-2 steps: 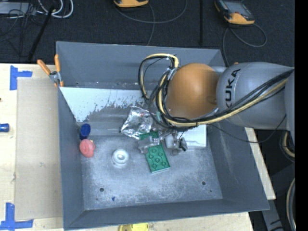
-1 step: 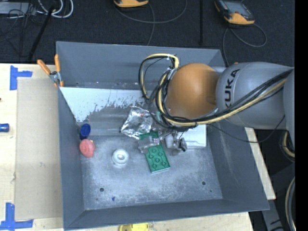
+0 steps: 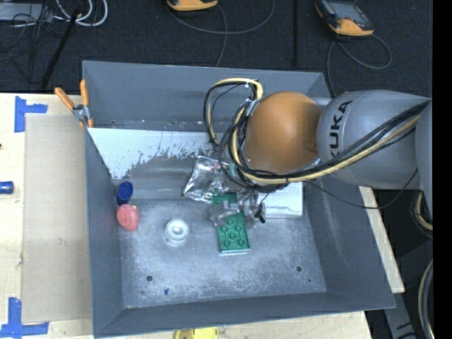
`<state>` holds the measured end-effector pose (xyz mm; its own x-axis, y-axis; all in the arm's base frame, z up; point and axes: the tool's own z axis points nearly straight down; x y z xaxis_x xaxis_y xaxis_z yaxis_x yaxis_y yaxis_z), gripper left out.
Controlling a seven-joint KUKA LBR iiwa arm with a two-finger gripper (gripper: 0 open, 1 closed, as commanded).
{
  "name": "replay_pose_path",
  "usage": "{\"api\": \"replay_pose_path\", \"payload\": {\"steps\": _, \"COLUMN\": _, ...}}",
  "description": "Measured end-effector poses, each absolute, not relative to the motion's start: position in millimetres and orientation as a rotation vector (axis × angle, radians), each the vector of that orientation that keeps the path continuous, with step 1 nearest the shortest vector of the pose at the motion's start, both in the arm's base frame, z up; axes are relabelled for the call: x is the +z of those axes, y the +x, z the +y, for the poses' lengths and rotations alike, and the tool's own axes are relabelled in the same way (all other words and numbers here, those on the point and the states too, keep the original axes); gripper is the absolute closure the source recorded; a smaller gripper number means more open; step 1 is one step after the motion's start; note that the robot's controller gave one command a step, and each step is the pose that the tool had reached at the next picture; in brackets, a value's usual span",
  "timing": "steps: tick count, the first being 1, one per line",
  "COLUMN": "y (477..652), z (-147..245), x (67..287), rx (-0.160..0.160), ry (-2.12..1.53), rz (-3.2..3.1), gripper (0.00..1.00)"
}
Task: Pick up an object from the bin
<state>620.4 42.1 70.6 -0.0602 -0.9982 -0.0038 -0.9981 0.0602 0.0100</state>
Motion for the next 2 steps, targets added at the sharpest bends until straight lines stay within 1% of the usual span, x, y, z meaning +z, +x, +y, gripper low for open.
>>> {"api": "replay_pose_path", "payload": {"steps": 1, "y": 620.1, "z": 42.2, "x": 74.8, "rx": -0.006, "ry": 2.15, "rz": -2.288, "gripper": 1.0}}
{"api": "replay_pose_path", "payload": {"steps": 2, "y": 620.9, "z": 43.8, "x": 111.4, "rx": 0.0, "ry": 2.15, "rz": -2.294, "gripper": 1.0}}
